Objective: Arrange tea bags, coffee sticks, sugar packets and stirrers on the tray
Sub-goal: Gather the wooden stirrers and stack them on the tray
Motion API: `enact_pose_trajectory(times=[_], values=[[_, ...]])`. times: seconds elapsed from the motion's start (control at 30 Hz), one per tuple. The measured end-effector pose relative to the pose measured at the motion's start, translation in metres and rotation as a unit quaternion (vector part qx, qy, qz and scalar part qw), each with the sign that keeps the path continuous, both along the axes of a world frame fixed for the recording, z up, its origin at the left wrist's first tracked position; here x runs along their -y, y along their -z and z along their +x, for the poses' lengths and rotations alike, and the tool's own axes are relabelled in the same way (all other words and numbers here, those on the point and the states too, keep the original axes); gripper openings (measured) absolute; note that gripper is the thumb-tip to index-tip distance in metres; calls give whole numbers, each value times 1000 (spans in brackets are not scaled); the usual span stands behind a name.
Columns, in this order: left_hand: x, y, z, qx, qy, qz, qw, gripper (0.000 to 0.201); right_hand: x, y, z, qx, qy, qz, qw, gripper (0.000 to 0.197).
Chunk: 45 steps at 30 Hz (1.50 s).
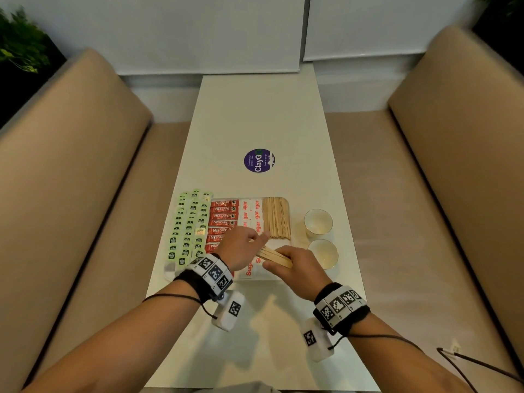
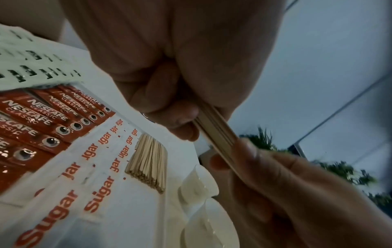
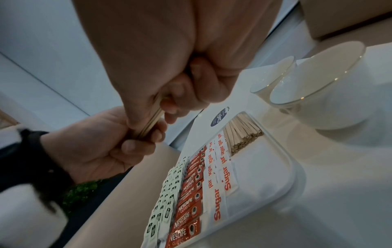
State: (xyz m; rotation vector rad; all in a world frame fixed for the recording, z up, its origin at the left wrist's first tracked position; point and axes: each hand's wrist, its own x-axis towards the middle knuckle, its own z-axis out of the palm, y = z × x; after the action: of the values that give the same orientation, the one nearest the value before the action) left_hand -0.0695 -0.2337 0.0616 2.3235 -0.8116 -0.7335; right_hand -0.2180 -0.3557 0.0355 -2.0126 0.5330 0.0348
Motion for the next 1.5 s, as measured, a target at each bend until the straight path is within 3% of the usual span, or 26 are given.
enact_pose_trajectory(times=[0.13,0.33,0.53,0.63,0.77,0.9,0.97,1.13,1.3,1.4,1.5], values=[[-7,10,-9,-20,-9,32,999,65,5,0,2,-2,2,9,1000,30],[-12,17,-6,-45,-48,23,998,56,7,1,0,14,11,38,999,22],[-14,16,-4,-56,-74,1,996,56,18,-6,4,52,141,183,972,51],[-8,13,-10,-71,-85,-12,994,50,13,-7,10,53,137,222,964,55],[-3,10,-17,-76,-105,-34,991,51,7,-6,13,69,142,206,966,53],[-4,11,-21,-86,-118,-49,988,51,7,4,14,68,163,132,975,56],[-5,14,-19,-77,-117,-40,989,50,7,5,15,62,140,90,984,49],[-7,12,-2,-20,-32,7,999,42,7,4,9,10,-51,-8,999,54],[1,5,5,-5,63,57,996,42,-3,-4,8,-56,-153,38,986,37],[6,5,5,22,76,65,995,38,-7,6,10,-64,-161,-2,985,22],[8,9,5,61,52,92,993,47,-8,16,8,-75,-130,-1,989,24]])
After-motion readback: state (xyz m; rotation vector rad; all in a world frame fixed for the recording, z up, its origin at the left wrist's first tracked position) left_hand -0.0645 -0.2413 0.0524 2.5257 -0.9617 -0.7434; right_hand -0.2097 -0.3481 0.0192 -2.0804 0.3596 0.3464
